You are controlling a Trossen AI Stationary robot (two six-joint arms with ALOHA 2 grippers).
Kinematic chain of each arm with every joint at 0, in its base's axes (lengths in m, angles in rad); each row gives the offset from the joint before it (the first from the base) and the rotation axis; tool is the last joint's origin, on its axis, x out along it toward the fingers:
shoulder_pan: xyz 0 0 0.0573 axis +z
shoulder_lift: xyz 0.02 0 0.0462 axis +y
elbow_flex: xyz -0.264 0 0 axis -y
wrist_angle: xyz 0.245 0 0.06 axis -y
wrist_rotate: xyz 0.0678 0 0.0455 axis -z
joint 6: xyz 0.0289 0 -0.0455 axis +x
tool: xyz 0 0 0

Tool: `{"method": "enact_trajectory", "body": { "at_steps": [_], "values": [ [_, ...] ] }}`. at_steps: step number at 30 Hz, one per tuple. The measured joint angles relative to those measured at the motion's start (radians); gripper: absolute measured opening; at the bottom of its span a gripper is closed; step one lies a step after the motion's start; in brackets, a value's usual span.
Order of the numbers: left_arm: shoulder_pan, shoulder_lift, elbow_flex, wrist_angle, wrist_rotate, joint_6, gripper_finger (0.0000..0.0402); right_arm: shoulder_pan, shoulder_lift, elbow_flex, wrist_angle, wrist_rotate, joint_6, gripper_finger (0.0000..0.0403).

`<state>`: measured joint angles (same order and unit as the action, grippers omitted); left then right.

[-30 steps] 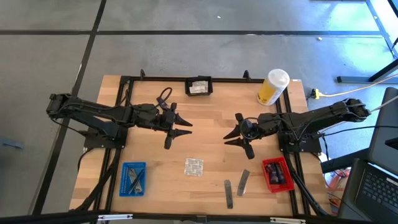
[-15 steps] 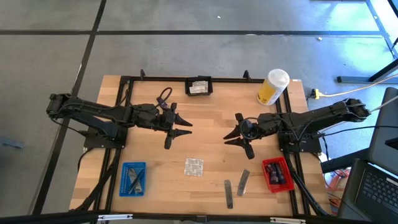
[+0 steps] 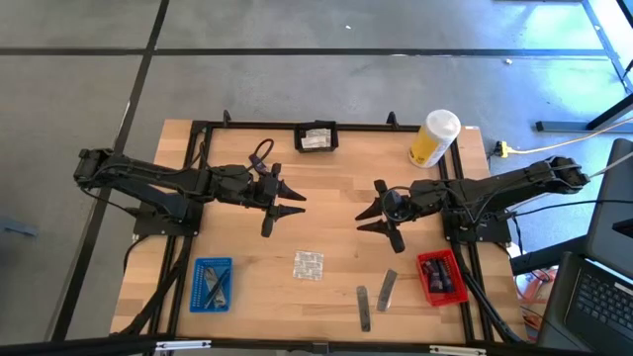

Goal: Pick & Place Travel size toiletries
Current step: Put the black comb into the blue bin

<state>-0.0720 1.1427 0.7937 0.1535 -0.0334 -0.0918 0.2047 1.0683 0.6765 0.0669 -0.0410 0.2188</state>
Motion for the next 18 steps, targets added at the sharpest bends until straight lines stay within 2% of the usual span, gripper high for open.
{"method": "enact_trajectory", "body": {
  "at_steps": [8, 18],
  "values": [
    [0.0, 0.0, 0.0, 0.0, 0.0, 0.0, 0.0129, 0.0, 0.0, 0.0, 0.0, 0.0, 0.0, 0.0137],
    [0.0, 0.0, 0.0, 0.0, 0.0, 0.0, 0.0129, 0.0, 0.0, 0.0, 0.0, 0.0, 0.0, 0.0114]
  ]
}}
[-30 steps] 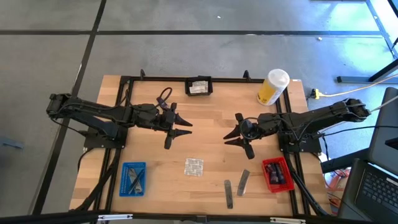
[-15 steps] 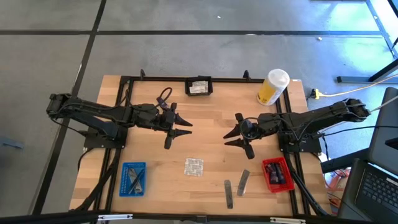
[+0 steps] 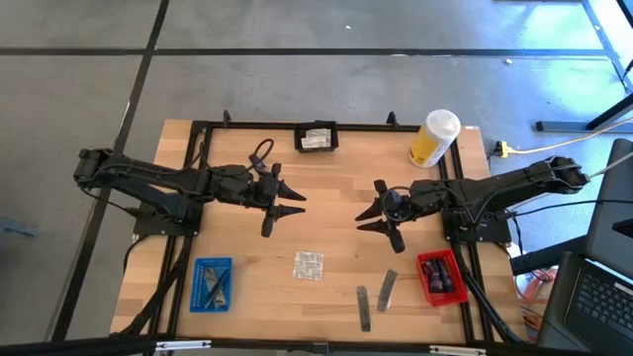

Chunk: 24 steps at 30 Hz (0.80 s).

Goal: Pick & Place Travel size toiletries
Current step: Put the black comb into the blue bin

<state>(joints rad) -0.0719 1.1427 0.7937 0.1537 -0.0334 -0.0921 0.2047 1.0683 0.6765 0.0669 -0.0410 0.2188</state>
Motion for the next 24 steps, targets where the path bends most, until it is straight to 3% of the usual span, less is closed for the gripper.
{"method": "enact_trajectory", "body": {
  "at_steps": [24],
  "values": [
    [0.0, 0.0, 0.0, 0.0, 0.0, 0.0, 0.0129, 0.0, 0.0, 0.0, 0.0, 0.0, 0.0, 0.0073]
  ]
}}
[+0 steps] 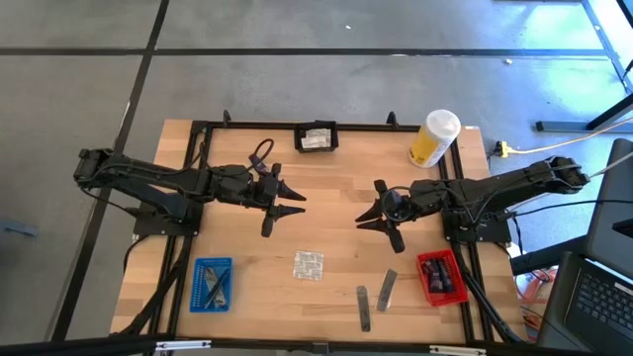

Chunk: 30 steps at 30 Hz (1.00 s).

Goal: Pick & Place Travel size toiletries
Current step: Put the black comb into the blue bin

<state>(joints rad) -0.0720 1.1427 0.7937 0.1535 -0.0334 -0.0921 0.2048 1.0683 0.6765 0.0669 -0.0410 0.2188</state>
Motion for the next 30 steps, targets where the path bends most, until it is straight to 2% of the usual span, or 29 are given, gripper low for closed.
{"method": "enact_trajectory", "body": {
  "at_steps": [18, 30],
  "values": [
    [0.0, 0.0, 0.0, 0.0, 0.0, 0.0, 0.0129, 0.0, 0.0, 0.0, 0.0, 0.0, 0.0, 0.0059],
    [0.0, 0.0, 0.0, 0.0, 0.0, 0.0, 0.0129, 0.0, 0.0, 0.0, 0.0, 0.0, 0.0, 0.0081]
  ]
}}
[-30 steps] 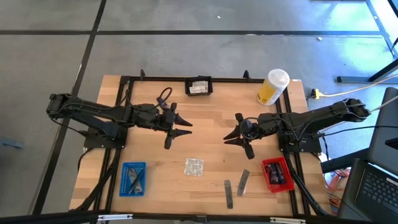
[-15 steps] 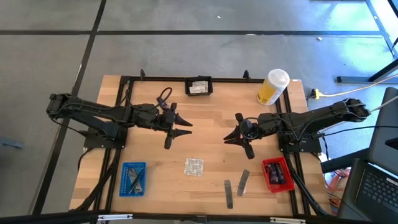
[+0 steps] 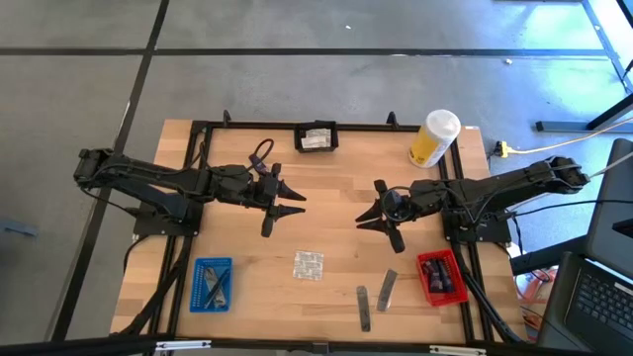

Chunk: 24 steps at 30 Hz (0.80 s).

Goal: Pick & Place Travel size toiletries
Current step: Put the black comb into the blue bin

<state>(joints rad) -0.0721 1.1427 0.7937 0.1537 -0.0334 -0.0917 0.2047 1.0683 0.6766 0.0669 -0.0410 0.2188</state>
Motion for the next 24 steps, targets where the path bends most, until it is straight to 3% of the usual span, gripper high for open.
{"method": "enact_trajectory", "body": {
  "at_steps": [24],
  "values": [
    [0.001, 0.0, 0.0, -0.004, 0.0, -0.026, 0.0129, 0.0, 0.0, 0.0, 0.0, 0.0, -0.001, 0.0116]
  ]
}}
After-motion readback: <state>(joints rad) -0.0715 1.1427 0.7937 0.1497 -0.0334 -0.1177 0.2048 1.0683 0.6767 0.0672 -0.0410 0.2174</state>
